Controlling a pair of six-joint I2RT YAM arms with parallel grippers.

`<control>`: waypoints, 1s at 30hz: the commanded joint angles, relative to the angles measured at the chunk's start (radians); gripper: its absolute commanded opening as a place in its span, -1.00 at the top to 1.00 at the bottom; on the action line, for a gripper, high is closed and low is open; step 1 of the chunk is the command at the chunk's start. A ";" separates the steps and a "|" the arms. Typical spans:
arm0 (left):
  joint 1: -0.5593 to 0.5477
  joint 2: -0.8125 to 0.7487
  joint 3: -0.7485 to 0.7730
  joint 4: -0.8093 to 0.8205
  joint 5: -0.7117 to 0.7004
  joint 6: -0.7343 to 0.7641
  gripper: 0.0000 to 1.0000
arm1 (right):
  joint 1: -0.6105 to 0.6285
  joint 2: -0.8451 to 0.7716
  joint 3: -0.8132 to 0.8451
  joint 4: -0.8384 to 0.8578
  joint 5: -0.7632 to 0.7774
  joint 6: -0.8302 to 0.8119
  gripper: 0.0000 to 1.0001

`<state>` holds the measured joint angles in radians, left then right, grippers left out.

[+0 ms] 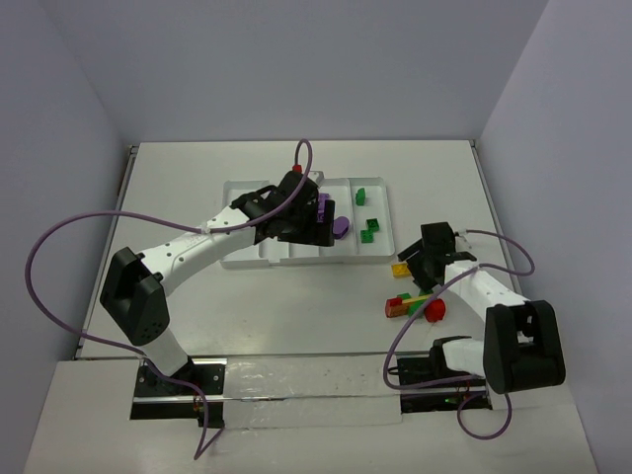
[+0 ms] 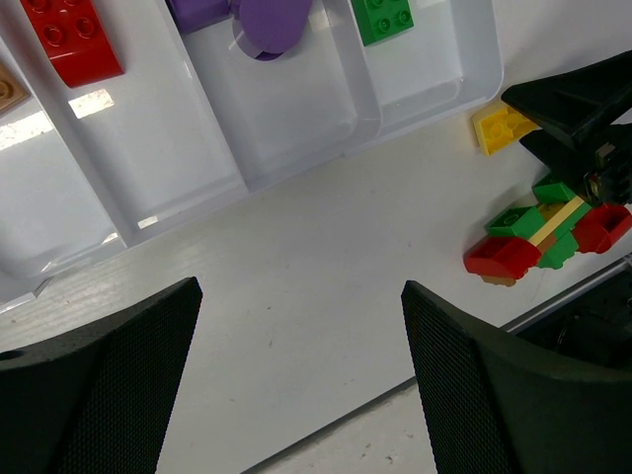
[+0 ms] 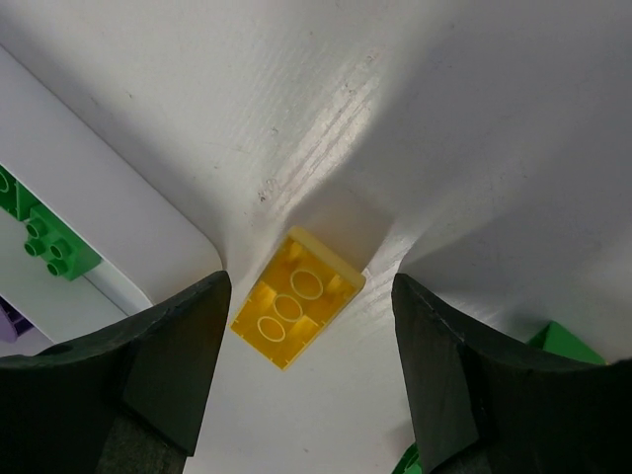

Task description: Sort the legos into containers by color

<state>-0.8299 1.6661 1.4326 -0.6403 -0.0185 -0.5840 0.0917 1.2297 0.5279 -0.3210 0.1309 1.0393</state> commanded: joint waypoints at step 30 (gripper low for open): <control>0.004 -0.058 0.010 0.026 -0.087 -0.033 -0.80 | -0.003 -0.061 0.119 -0.060 0.132 -0.145 0.22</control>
<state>-0.8298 1.6653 1.4330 -0.6436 -0.0479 -0.5894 0.0917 1.2667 0.5745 -0.3236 0.2100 0.9558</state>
